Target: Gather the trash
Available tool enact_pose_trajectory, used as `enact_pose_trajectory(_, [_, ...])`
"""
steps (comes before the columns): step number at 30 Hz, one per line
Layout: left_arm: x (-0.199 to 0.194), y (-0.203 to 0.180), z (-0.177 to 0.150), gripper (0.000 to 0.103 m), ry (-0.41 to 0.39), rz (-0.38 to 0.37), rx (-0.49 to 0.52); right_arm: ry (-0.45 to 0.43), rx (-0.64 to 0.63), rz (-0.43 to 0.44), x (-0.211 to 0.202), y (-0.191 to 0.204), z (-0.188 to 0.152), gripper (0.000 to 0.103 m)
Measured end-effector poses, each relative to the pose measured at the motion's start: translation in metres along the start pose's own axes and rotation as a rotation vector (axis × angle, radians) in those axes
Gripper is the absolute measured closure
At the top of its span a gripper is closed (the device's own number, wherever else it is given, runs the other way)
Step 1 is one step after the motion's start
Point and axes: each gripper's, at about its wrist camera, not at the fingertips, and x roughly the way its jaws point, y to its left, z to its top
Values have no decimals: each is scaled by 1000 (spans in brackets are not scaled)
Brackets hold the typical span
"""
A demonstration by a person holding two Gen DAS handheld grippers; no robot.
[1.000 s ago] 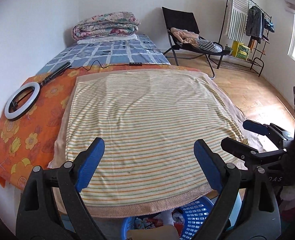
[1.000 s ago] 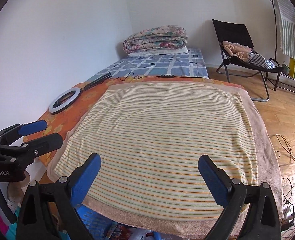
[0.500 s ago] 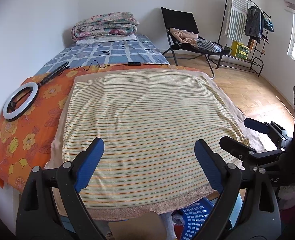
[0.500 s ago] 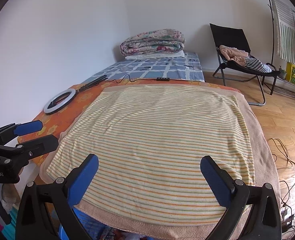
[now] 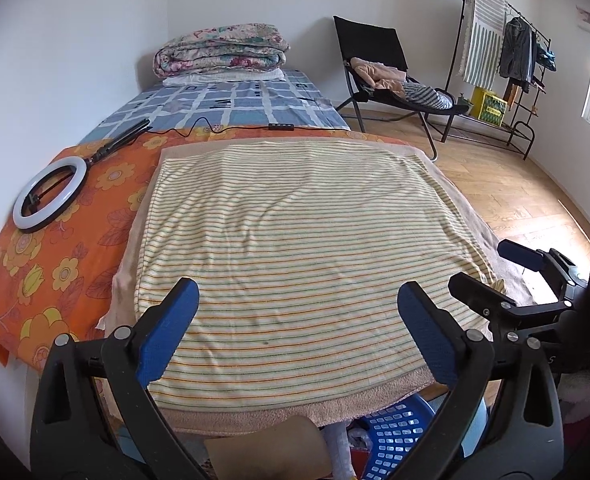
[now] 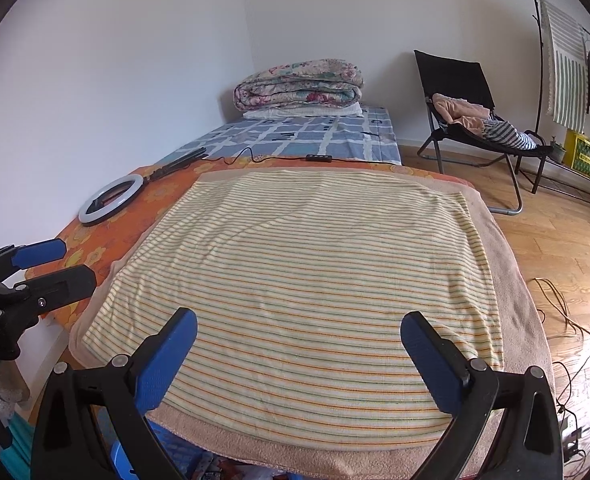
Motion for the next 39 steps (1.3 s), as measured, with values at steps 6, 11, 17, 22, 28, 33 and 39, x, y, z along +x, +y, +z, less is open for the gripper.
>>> enact_pose_trajectory(6, [5,-2,-4,2,23,8,7,-1,8,-6,0,-2,0,0])
enact_pose_trajectory(11, [5,-2,-4,2,26,7,6,-1,19,-12,2,-6,1,0])
enact_pose_trajectory(17, [5,-1,-4,2,28,4,4,4,27,-14,3,-7,0,0])
enact_pose_trajectory(22, [7,-1,-5,1,28,3,3,4,26,-15,4,-6,0,0])
enact_pose_trajectory(28, [7,-1,-5,1,29,3,3,4,24,-16,4,-6,0,0])
enact_pose_trajectory(33, [8,-3,-7,1,32,4,5,5,22,-16,4,-6,-1,0])
enact_pose_trajectory(39, [8,-3,-7,1,32,4,3,5,21,-17,4,-6,-1,0])
